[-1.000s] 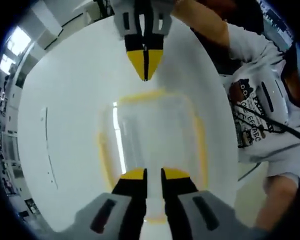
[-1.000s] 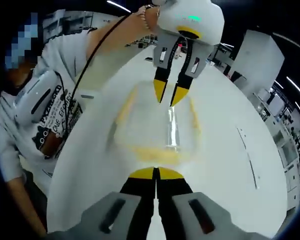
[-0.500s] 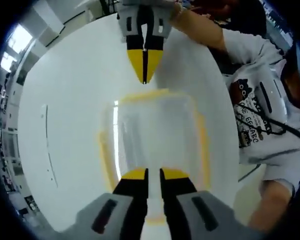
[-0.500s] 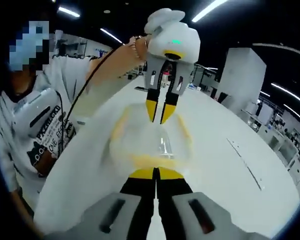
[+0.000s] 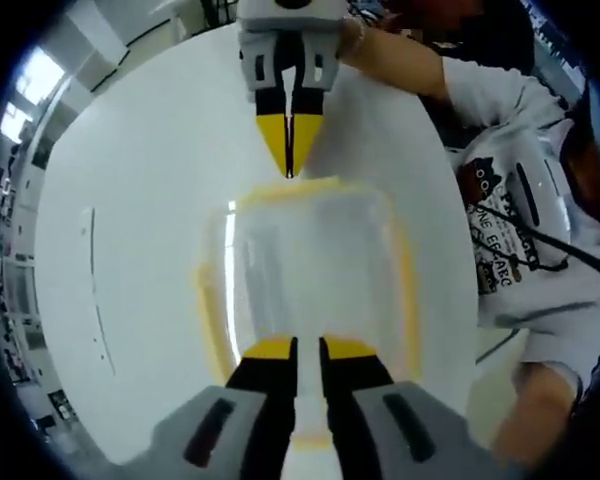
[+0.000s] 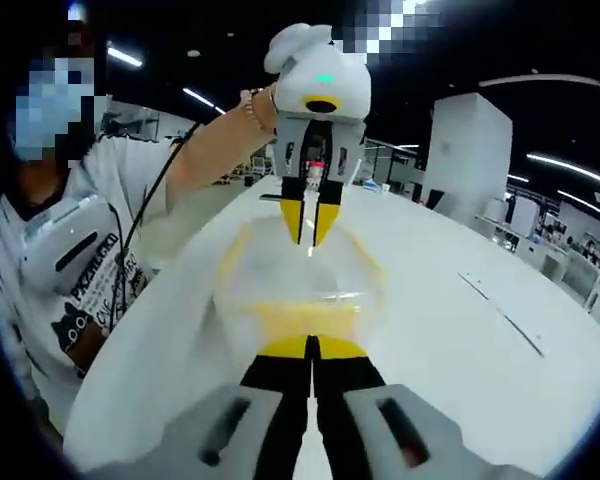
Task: Snap each plastic latch of the storage box into its locked position after aligning the lid with the box until every specified latch is closed and the lid sits flush.
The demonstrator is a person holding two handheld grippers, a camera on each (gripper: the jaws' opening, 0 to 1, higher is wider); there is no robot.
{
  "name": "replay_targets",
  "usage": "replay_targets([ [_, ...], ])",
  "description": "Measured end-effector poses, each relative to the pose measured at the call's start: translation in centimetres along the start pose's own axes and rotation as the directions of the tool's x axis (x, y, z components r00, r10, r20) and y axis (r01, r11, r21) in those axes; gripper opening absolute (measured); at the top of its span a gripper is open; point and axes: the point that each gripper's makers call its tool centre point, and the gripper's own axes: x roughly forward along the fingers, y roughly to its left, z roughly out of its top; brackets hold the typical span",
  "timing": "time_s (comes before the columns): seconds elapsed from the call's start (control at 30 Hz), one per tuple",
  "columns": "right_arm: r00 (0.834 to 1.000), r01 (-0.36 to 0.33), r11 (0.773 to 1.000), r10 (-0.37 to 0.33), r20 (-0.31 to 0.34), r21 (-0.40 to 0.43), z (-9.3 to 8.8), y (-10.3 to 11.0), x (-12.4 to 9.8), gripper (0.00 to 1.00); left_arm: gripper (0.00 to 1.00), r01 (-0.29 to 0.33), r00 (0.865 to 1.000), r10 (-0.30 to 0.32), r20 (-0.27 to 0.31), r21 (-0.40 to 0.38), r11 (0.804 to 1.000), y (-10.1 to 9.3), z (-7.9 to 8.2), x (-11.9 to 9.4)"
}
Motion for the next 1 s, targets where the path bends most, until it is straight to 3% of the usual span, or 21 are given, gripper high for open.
replay_targets([
  [0.4, 0.999, -0.036, 0.999, 0.035, 0.042, 0.036, -0.1, 0.1, 0.7, 0.00, 0.08, -0.014, 1.000, 0.014, -0.003, 0.015, 1.000, 0.2, 0.1, -0.1],
  [0.6, 0.996, -0.050, 0.997, 0.046, 0.072, 0.060, -0.2, 0.0, 0.9, 0.00, 0.07, -0.019, 0.999, 0.020, -0.037, 0.026, 0.999, 0.2, 0.1, 0.1],
  [1.0, 0.995, -0.059, 0.995, 0.052, 0.086, 0.075, 0.0, 0.1, 1.2, 0.00, 0.06, -0.032, 0.999, 0.030, -0.023, -0.049, 0.998, 0.3, 0.0, 0.3],
])
